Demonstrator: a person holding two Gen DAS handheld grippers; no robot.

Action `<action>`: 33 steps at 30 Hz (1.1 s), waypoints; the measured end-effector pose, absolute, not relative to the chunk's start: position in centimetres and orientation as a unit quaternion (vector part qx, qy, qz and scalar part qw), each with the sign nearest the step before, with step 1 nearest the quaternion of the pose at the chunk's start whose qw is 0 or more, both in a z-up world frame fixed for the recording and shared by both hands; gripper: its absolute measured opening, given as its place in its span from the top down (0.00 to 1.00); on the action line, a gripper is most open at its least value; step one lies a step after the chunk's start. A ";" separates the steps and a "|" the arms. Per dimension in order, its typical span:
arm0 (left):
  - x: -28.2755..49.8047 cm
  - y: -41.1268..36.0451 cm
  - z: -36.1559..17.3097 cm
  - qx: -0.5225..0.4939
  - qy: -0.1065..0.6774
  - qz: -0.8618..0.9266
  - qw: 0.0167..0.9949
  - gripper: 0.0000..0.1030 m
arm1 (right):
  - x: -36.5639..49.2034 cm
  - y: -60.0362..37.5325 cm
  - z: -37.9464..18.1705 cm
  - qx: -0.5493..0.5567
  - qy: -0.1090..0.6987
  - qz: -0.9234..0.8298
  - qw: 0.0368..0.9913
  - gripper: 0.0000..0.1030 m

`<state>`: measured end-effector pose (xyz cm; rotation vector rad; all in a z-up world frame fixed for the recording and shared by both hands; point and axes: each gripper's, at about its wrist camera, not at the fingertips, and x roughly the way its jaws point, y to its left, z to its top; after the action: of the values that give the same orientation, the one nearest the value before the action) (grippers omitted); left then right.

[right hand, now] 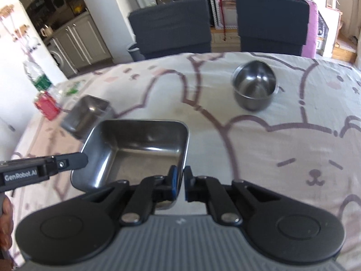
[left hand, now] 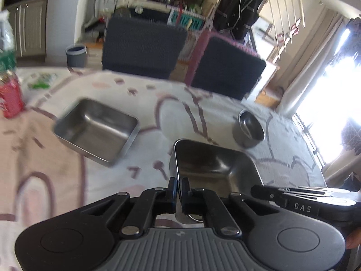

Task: Organize plates and bowls
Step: 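Lift the steel tray with both tools and carry it across the tablecloth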

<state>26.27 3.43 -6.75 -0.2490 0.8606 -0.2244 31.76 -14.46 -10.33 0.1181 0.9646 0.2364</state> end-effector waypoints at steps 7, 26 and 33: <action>22.7 9.2 -4.8 -0.125 0.398 -0.077 0.905 0.97 | 29.2 -9.3 -8.6 0.081 0.451 0.161 0.874 0.92; 17.8 15.6 -9.9 -0.060 0.499 -0.029 0.864 0.96 | 23.8 2.8 -13.8 -0.029 0.553 0.225 0.802 0.87; 18.3 14.9 -11.7 -0.040 0.513 -0.034 0.857 0.96 | 23.6 3.0 -14.6 -0.048 0.567 0.221 0.792 0.88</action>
<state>18.30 14.95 -11.70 -0.0831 1.0777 -0.0706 23.59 3.00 -14.59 -0.1029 1.2204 0.4755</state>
